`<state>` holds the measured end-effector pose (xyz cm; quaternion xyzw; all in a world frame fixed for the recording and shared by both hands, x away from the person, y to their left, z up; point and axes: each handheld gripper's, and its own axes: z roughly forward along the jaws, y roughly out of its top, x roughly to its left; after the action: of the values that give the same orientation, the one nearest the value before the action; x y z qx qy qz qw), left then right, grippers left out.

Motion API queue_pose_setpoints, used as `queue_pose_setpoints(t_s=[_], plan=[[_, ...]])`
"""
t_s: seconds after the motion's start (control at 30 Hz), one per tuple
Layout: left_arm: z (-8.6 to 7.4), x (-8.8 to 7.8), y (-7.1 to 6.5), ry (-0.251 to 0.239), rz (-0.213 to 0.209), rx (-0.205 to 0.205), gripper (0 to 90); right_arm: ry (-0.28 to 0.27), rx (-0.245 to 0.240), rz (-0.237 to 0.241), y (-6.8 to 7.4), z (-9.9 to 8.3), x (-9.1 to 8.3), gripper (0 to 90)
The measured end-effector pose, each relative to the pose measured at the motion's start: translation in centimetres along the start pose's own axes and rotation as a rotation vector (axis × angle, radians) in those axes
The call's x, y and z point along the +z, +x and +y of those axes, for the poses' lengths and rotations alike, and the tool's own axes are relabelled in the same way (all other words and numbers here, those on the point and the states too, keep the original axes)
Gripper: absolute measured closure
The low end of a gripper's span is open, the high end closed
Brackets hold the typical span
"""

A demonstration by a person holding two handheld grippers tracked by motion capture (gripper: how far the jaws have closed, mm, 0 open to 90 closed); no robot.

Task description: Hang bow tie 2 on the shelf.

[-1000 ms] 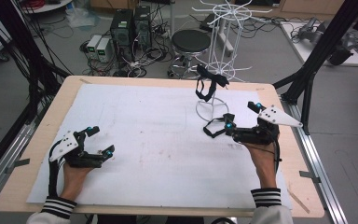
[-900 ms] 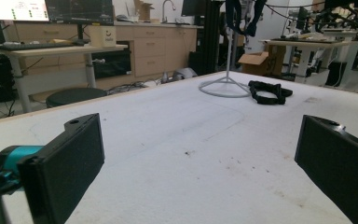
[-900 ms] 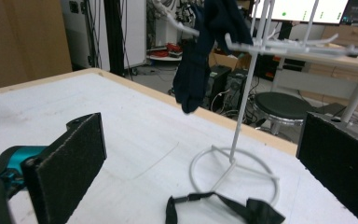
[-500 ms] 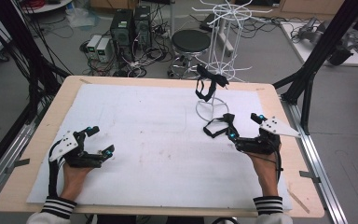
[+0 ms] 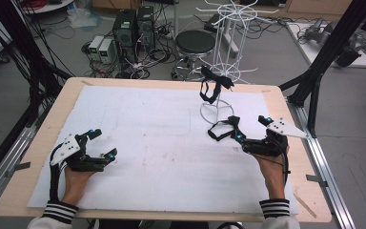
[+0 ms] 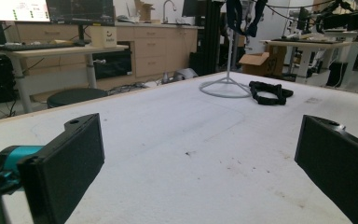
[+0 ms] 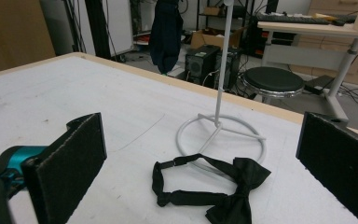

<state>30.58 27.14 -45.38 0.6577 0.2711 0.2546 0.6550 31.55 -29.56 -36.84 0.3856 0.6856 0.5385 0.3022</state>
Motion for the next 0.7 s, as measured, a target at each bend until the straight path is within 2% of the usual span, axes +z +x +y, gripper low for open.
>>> queue_pose_setpoints(t_s=[0.1,0.3,0.7], plan=[[0.0,0.0,0.0,0.0,0.001,-0.001,1.8,0.012,0.004,-0.003,-0.1,0.1,0.2,0.7],[0.0,0.0,-0.1,0.002,0.001,0.009,1.8,0.039,0.043,-0.022,-0.3,0.0,0.6,0.7],[0.0,0.0,0.0,0.0,0.0,0.009,1.8,0.123,0.054,-0.053,-1.2,0.9,1.6,0.7]])
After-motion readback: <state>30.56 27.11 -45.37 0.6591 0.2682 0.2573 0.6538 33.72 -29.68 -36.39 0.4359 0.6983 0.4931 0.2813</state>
